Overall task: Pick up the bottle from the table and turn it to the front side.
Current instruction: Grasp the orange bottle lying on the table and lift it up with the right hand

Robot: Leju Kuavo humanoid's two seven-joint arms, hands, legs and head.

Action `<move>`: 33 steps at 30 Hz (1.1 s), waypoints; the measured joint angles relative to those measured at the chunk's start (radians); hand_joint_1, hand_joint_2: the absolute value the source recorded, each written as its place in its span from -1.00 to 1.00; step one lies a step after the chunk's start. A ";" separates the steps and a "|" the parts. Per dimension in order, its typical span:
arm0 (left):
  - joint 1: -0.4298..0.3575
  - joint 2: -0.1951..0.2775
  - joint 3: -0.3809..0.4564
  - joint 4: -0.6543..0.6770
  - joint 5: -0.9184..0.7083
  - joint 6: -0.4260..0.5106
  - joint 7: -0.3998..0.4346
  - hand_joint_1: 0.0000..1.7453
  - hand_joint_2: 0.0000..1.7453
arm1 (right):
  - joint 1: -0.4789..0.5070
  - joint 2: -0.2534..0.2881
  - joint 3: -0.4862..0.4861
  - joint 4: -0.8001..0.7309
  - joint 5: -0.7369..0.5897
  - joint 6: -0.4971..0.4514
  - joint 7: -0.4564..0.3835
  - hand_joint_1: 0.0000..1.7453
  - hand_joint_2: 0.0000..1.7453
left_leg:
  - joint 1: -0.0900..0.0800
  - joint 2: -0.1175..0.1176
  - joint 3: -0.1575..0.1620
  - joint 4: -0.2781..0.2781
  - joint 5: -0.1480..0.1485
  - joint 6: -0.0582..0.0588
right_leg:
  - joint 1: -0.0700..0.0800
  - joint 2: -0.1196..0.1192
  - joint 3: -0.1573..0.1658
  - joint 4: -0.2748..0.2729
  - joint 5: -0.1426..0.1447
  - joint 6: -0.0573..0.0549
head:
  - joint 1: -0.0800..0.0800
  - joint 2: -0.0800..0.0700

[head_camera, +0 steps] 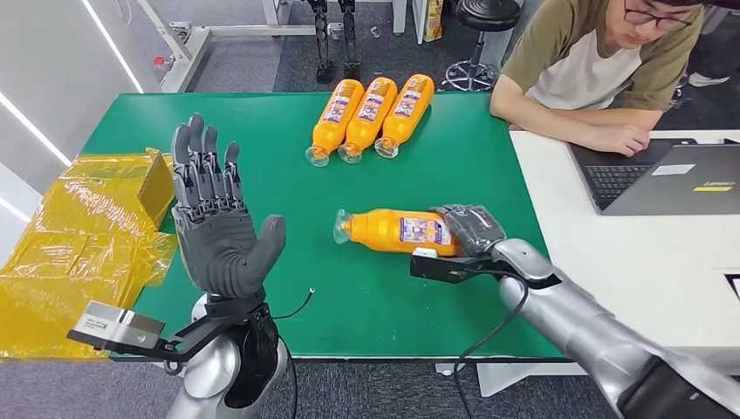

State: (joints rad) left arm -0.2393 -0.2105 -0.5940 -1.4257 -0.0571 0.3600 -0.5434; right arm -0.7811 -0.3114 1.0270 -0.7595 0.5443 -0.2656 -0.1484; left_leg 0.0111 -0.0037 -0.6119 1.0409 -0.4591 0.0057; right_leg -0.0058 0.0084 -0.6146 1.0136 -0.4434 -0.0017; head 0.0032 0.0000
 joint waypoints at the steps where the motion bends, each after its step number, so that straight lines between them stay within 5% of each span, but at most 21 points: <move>1: 0.005 0.000 0.000 0.000 -0.003 0.008 -0.001 -1.00 1.00 | 0.032 0.023 -0.040 -0.019 -0.010 -0.072 -0.002 1.00 1.00 | 0.000 0.000 0.000 0.000 0.000 0.000 | 0.000 0.000 0.000 0.000 0.000 0.000 | 0.000 0.000; 6: 0.040 -0.005 0.002 -0.006 -0.020 0.024 0.001 -1.00 1.00 | 0.230 0.138 -0.247 -0.159 -0.092 -0.324 -0.091 1.00 1.00 | 0.001 -0.006 0.000 -0.001 0.000 -0.001 | 0.001 -0.006 0.001 0.000 -0.004 -0.001 | 0.000 0.000; 10: 0.060 -0.012 0.010 -0.005 -0.027 0.019 0.024 -1.00 1.00 | 0.423 0.221 -0.390 -0.317 -0.155 -0.399 -0.183 1.00 1.00 | 0.001 -0.008 -0.001 -0.002 -0.001 -0.002 | 0.000 -0.008 0.001 0.000 -0.005 -0.001 | 0.000 0.000; 19: 0.064 -0.020 0.023 0.039 -0.054 -0.103 0.125 -1.00 1.00 | 0.630 0.329 -0.452 -0.575 -0.088 -0.367 -0.186 1.00 1.00 | 0.000 -0.007 -0.001 -0.001 -0.001 -0.002 | 0.000 -0.007 0.000 0.000 -0.005 -0.001 | 0.000 0.000; 33: 0.099 -0.019 0.032 0.060 -0.209 -0.255 0.167 -1.00 1.00 | 0.710 0.332 -0.451 -0.706 0.120 -0.140 -0.064 1.00 1.00 | 0.000 -0.007 -0.001 -0.001 -0.001 -0.002 | 0.000 -0.007 0.000 0.000 -0.005 -0.002 | 0.000 0.000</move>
State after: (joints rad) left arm -0.1402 -0.2298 -0.5622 -1.3653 -0.2663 0.1055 -0.3762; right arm -0.0715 0.0210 0.5760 -1.4650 0.6647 -0.4057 -0.2125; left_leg 0.0111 -0.0108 -0.6127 1.0394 -0.4603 0.0034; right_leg -0.0058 0.0017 -0.6145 1.0134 -0.4488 -0.0033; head 0.0034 0.0000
